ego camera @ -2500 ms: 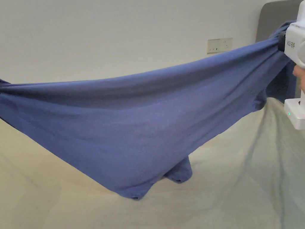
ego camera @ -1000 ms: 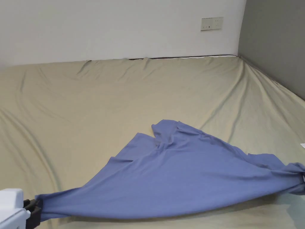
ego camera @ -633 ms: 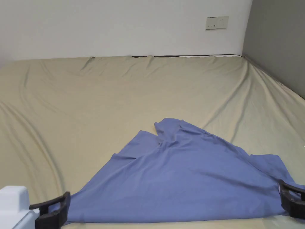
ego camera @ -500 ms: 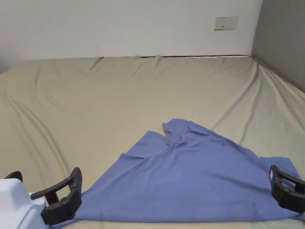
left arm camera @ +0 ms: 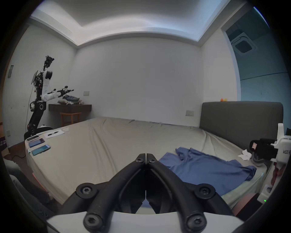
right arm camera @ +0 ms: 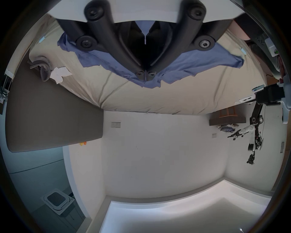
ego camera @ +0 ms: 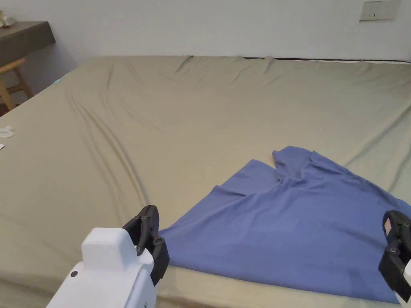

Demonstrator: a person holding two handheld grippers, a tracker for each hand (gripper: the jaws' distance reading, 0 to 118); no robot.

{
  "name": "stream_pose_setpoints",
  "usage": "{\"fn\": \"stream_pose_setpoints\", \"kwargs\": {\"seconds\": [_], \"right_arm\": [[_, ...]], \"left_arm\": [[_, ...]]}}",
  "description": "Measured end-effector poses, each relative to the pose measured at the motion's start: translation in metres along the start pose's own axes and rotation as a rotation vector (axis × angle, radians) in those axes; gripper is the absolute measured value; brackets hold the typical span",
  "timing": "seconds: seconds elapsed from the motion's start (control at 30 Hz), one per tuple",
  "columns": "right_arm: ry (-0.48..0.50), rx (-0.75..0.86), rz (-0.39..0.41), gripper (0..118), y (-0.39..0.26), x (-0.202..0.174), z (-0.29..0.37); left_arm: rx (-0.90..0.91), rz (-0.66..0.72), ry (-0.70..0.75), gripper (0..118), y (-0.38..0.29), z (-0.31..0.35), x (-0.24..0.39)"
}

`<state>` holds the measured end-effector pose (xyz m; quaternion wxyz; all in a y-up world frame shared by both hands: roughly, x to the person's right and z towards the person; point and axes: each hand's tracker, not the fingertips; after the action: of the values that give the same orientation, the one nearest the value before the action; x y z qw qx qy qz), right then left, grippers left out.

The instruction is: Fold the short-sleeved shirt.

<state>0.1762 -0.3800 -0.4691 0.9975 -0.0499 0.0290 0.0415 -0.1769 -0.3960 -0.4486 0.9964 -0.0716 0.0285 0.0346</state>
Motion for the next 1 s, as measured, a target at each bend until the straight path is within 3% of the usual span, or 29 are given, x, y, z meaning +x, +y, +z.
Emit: {"fn": "stream_pose_setpoints", "kwargs": {"seconds": [0.13,0.27,0.3,0.33,0.37,0.43,0.47,0.53,0.57,0.6,0.67,0.7,0.77,0.9,1.0], "right_arm": [[0.032,-0.047,-0.008,0,-0.008,-0.003,-0.009],[0.062,-0.075,-0.018,0,-0.012,-0.006,-0.02],[0.065,-0.076,-0.015,0,-0.012,-0.007,-0.022],[0.068,-0.078,-0.009,0,-0.013,-0.01,-0.024],[0.079,-0.083,-0.002,0,-0.014,-0.012,-0.026],[0.09,-0.095,0.011,0,-0.016,-0.013,-0.027],[0.095,-0.103,0.02,0,-0.017,-0.014,-0.028],[0.102,-0.112,0.029,0,-0.02,-0.015,-0.03],[0.103,-0.114,0.031,0,-0.021,-0.015,-0.03],[0.104,-0.118,0.033,0,-0.022,-0.014,-0.031],[0.103,-0.129,0.04,0,-0.024,-0.014,-0.031],[0.103,-0.134,0.044,0,-0.024,-0.013,-0.031],[0.105,-0.147,0.056,0,-0.024,-0.008,-0.028],[0.121,-0.157,0.092,0,-0.02,0.005,-0.029],[0.097,-0.168,0.205,2,-0.023,0.012,-0.053]], "left_arm": [[-0.1,0.06,0.09,0,-0.018,-0.014,-0.034],[-0.334,0.059,0.169,0,-0.039,-0.061,-0.076],[-0.383,0.06,0.164,15,-0.044,-0.072,-0.085],[-0.401,0.086,0.182,39,-0.05,-0.082,-0.095],[-0.427,0.091,0.209,73,-0.054,-0.094,-0.101],[-0.475,0.048,0.205,95,-0.063,-0.119,-0.103],[-0.516,0.046,0.183,95,-0.068,-0.128,-0.106],[-0.58,0.084,0.15,94,-0.079,-0.149,-0.105],[-0.589,0.095,0.139,87,-0.084,-0.155,-0.104],[-0.6,0.101,0.121,70,-0.088,-0.16,-0.102],[-0.633,0.044,0.066,2,-0.098,-0.169,-0.093],[-0.625,0.016,0.002,2,-0.101,-0.17,-0.087],[-0.562,-0.075,0.054,1,-0.092,-0.159,-0.075],[-0.41,0.071,0.051,1,-0.072,-0.129,-0.084],[-0.308,0.16,0.049,1,-0.059,-0.099,-0.084]]}}
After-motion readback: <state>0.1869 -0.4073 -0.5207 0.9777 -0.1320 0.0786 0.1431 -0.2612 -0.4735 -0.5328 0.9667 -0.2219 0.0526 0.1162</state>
